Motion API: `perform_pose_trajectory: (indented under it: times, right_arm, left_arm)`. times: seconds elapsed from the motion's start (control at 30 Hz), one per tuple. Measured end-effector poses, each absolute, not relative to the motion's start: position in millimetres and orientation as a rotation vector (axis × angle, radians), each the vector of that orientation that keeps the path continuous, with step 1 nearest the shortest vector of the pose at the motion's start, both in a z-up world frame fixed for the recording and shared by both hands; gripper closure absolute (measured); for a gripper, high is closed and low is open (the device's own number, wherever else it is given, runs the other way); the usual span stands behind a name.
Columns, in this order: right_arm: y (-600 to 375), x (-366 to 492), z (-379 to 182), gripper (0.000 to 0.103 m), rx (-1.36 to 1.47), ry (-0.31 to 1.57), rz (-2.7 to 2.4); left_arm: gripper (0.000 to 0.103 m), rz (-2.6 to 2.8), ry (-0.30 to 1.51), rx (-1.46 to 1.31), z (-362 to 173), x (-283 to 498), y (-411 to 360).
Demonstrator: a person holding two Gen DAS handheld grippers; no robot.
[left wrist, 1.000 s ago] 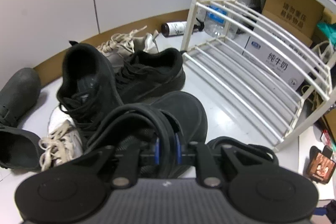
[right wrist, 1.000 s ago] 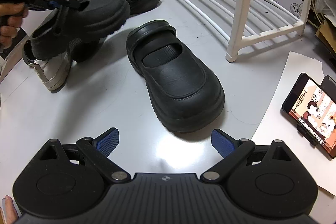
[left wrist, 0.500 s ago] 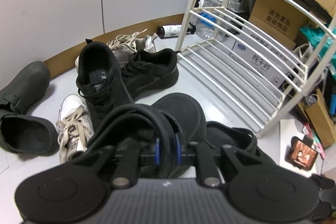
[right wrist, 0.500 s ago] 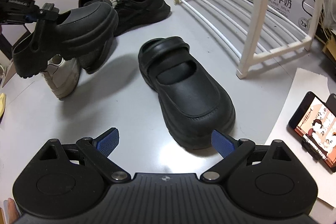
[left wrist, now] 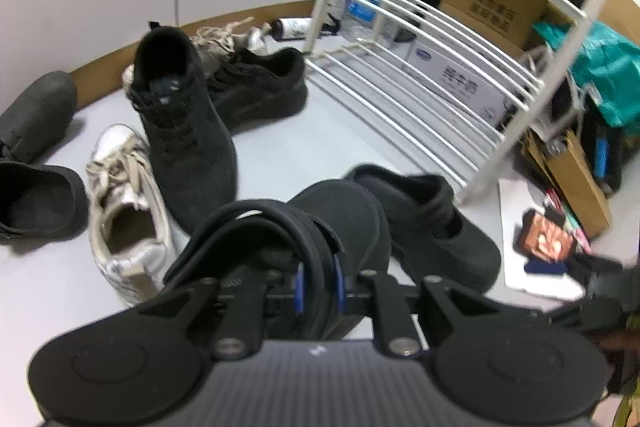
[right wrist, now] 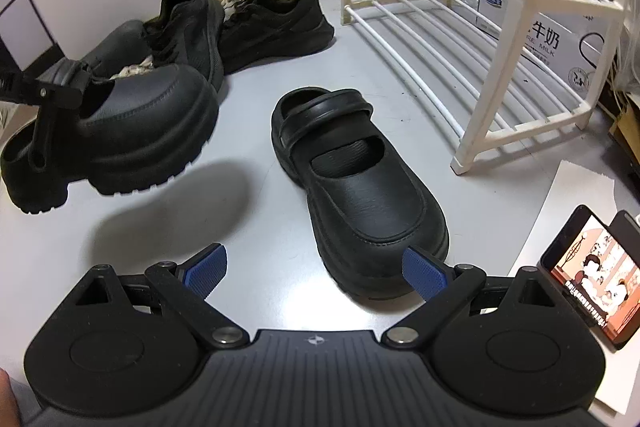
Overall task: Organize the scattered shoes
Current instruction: 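Lift the black clog with the left tool and carry it toward the rack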
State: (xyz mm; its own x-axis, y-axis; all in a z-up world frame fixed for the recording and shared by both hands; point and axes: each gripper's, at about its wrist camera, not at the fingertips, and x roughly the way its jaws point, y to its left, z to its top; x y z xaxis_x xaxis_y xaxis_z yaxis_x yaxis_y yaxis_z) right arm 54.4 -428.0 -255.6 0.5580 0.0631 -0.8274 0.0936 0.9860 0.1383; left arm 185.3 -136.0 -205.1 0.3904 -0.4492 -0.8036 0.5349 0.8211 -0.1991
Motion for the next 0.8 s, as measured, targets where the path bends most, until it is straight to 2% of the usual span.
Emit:
perform_pose_trajectory:
  times: [0.8]
  right_arm:
    - [-402.8, 55.0, -266.3, 0.006, 0.092, 1.063, 0.050]
  left_arm:
    - [0.088, -0.718, 1.066, 0.010, -234.8, 146.9, -114.3]
